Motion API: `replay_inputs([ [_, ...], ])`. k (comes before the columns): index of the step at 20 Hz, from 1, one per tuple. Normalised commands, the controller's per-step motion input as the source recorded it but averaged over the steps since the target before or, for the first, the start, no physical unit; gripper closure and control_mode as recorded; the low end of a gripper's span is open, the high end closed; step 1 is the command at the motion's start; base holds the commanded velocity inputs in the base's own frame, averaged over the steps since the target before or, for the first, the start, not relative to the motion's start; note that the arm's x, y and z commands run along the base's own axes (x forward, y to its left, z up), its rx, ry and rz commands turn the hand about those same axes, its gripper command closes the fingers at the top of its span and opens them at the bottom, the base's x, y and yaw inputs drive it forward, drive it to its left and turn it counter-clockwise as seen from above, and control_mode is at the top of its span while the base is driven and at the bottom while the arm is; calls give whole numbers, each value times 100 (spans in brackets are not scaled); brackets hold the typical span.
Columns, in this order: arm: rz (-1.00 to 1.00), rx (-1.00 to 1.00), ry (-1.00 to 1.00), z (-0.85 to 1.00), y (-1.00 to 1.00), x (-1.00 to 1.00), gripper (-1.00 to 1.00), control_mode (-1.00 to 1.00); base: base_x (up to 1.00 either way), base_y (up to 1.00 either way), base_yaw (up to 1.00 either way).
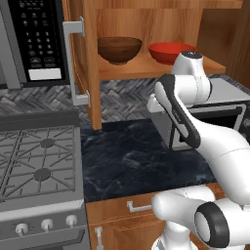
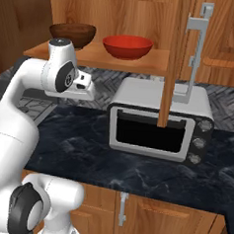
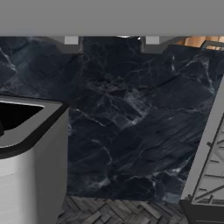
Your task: Pick up the bowls from the cabinet and place each bowl in front of a stool on the dining counter.
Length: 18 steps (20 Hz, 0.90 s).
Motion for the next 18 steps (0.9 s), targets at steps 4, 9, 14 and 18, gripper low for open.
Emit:
replay_inputs([
  [4, 0, 0, 0, 0, 0, 0, -100, 100, 0, 0, 0],
  [9, 0, 0, 0, 0, 0, 0, -100, 100, 0, 0, 0],
  [14, 0, 0, 0, 0, 0, 0, -100, 100, -2, 0, 0],
  [18, 0, 0, 0, 0, 0, 0, -100, 100, -23, -24, 0],
])
